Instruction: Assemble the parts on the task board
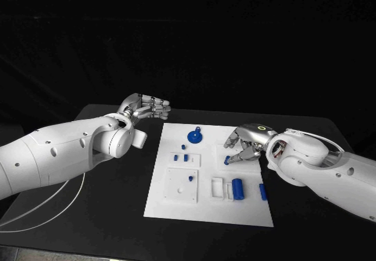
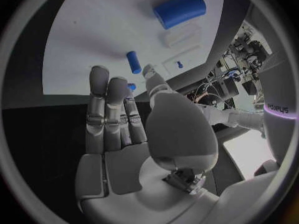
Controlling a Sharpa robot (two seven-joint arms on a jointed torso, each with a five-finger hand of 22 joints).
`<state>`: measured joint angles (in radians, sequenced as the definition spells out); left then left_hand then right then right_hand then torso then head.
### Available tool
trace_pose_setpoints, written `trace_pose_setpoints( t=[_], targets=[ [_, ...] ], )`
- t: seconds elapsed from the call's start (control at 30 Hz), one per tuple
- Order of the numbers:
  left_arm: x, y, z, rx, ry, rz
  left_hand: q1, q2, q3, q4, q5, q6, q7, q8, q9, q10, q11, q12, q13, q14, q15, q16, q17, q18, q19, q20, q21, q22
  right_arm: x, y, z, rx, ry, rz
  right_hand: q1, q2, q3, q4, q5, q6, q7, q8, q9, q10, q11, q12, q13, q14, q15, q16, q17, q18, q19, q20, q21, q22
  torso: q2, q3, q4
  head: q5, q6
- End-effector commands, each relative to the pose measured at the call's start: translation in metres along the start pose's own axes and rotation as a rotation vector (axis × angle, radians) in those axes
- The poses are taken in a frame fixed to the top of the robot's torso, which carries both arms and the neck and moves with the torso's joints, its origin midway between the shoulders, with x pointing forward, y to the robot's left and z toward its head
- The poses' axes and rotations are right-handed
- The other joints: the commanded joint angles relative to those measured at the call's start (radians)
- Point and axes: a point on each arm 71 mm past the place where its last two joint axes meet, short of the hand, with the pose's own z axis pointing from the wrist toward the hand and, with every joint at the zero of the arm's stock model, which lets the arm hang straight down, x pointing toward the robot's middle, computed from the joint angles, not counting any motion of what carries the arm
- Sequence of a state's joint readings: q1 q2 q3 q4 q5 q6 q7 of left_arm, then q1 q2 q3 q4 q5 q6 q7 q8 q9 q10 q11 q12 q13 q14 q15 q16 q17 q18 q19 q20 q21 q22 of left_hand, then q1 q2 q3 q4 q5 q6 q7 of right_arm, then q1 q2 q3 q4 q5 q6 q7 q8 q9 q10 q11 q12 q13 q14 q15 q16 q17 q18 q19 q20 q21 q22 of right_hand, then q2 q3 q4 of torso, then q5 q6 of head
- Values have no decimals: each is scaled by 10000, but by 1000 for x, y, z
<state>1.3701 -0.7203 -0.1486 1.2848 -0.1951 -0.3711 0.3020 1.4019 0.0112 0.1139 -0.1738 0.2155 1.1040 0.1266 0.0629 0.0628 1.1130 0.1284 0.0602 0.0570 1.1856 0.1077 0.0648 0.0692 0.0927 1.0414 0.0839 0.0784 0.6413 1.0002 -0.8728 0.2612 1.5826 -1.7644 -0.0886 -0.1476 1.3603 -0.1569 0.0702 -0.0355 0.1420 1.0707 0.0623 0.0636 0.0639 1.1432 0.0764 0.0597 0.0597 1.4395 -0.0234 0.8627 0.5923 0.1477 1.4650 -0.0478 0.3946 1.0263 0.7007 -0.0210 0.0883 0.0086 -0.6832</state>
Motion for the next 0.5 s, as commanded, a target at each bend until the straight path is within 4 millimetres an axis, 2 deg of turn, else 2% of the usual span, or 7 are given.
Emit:
trace_pose_setpoints(
  t=[0.03,0.1,0.13,0.17,0.2,0.37,0.5],
  targets=[
    [1,-2,0,167,132,-112,-79,-8,-30,-6,11,-27,28,12,3,46,-10,-10,-2,25,-23,-42,-10,93,20,5,-35,9,5,1,1,15,529,-348,21,216,394,-337,-299,60,81,-19,-19,318,-55,-28,-11,34,8,39,14,28,385,38,51,25,-1,-19,2,0,-22],
    [1,-2,0,161,133,-112,-79,-8,-30,-6,11,-27,28,12,3,46,-10,-10,-2,25,-23,-42,-10,93,20,5,-35,9,8,2,2,-13,621,-397,-166,251,999,-730,-436,98,119,-21,-20,435,-70,-23,-12,35,2,52,17,-18,381,28,135,65,-3,-22,6,1,-23],
    [1,-2,0,159,132,-112,-79,-8,-30,-6,11,-27,28,12,3,46,-10,-10,-2,25,-23,-42,-10,93,20,5,-35,9,9,3,2,-20,657,-411,-152,341,1283,-850,-538,137,119,-18,-19,506,-86,-19,-12,41,-11,61,20,-27,379,25,158,78,-7,-20,3,-1,-25],
    [1,-2,0,158,133,-112,-79,-8,-30,-6,11,-27,28,12,3,46,-10,-10,-2,25,-23,-42,-10,93,20,5,-35,9,10,3,2,-24,697,-428,-165,361,1702,-1021,-786,177,159,-24,-22,572,-103,-28,-17,43,-15,71,25,-44,382,17,199,102,-9,-21,-4,-8,-27],
    [1,-2,0,157,136,-113,-79,-8,-30,-6,11,-27,28,12,3,46,-10,-10,-2,25,-23,-42,-10,93,20,5,-35,9,11,3,2,-27,736,-450,-403,232,2301,-1239,-820,211,151,-30,-24,627,-143,-37,-19,42,-26,86,30,-62,368,9,240,135,-10,-23,-4,-11,-27],
    [1,-2,0,149,136,-114,-79,-8,-30,-6,11,-27,28,12,3,46,-10,-10,-2,25,-23,-42,-10,93,20,5,-35,9,18,5,3,-39,973,-565,-839,175,3891,-1605,-917,603,304,-17,-15,1042,-209,-23,-10,31,-92,112,43,-148,362,-56,359,249,-8,-17,-1,-16,-48],
    [1,-2,0,134,132,-114,-75,14,-22,-12,10,-4,24,14,4,42,-11,-9,-1,23,-23,-43,-10,95,12,3,-44,65,23,7,4,-63,1074,-629,-922,257,4394,-1649,-927,803,302,-9,-9,1189,-267,-14,-9,35,-116,126,61,-188,358,-98,390,304,-7,-20,7,-6,-57]
  ],
)
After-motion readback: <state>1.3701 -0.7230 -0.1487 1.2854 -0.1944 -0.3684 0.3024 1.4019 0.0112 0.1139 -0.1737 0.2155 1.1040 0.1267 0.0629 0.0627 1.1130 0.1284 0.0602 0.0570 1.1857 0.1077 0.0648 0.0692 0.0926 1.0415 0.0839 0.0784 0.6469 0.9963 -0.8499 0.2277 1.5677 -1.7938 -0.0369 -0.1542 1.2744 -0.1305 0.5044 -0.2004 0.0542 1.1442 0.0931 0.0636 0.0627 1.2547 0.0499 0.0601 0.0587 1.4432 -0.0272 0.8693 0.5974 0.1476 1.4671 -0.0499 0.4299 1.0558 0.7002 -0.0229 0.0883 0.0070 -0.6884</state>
